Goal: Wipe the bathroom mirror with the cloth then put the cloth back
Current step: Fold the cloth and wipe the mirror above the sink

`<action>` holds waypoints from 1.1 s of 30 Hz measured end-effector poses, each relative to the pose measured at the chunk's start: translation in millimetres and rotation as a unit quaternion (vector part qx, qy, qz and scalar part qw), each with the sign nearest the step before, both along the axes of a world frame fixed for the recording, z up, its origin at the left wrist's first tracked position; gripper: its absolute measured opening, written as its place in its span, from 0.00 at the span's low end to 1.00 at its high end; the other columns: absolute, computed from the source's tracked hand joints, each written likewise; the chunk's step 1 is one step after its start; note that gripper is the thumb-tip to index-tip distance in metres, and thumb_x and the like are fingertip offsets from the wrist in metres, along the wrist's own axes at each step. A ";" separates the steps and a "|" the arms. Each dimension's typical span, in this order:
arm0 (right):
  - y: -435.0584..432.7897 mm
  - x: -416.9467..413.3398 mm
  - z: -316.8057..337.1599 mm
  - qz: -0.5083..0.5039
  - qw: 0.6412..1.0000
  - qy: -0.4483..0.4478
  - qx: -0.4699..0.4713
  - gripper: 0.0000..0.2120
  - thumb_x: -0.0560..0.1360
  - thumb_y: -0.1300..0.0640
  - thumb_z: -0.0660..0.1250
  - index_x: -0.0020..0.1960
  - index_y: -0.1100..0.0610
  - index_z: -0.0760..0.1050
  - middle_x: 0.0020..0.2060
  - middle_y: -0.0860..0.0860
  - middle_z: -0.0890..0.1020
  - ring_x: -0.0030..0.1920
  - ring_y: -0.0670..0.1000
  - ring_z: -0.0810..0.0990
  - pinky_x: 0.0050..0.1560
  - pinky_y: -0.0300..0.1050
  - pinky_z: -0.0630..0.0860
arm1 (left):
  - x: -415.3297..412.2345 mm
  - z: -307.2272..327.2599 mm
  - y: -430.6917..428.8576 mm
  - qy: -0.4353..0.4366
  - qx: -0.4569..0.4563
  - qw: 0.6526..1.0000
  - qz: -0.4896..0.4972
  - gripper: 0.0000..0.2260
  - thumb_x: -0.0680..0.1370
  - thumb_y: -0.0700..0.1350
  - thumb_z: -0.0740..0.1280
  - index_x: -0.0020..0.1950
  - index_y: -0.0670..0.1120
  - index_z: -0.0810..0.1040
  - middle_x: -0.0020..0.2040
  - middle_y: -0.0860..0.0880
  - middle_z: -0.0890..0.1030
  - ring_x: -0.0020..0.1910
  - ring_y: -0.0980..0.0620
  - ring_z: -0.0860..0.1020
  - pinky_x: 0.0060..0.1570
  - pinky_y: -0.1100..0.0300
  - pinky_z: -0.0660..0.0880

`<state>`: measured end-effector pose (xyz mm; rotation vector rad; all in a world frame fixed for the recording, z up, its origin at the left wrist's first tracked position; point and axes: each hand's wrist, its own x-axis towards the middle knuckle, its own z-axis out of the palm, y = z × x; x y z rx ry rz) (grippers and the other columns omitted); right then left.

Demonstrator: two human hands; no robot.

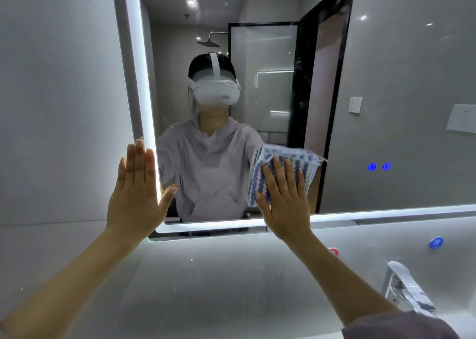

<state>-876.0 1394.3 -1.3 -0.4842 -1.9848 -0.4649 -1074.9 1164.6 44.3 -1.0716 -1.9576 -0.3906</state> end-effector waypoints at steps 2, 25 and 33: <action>3.9 6.9 -24.8 0.001 1.000 -0.014 -0.003 0.29 0.82 0.43 0.46 0.79 0.52 0.43 0.79 0.51 0.45 0.78 0.56 0.49 0.76 0.58 0.45 | 0.3 0.2 0.4 0.000 -0.001 1.000 0.001 0.39 0.76 0.62 0.48 0.75 0.35 0.43 0.76 0.36 0.44 0.76 0.38 0.46 0.73 0.42 0.53; 22.9 26.4 43.6 -0.025 0.999 -0.027 0.003 0.31 0.80 0.42 0.46 0.78 0.52 0.40 0.78 0.52 0.43 0.77 0.52 0.42 0.76 0.56 0.41 | 2.9 1.0 -1.3 -0.007 -0.002 1.000 -0.011 0.39 0.76 0.61 0.48 0.75 0.34 0.43 0.76 0.35 0.45 0.76 0.38 0.45 0.72 0.43 0.53; 28.8 24.5 135.4 -0.056 0.998 -0.022 0.027 0.31 0.81 0.42 0.45 0.78 0.57 0.47 0.78 0.57 0.51 0.78 0.56 0.48 0.76 0.57 0.43 | 5.2 2.3 -2.8 -0.022 -0.010 1.000 -0.012 0.39 0.76 0.61 0.47 0.74 0.33 0.43 0.76 0.35 0.44 0.76 0.38 0.45 0.72 0.43 0.53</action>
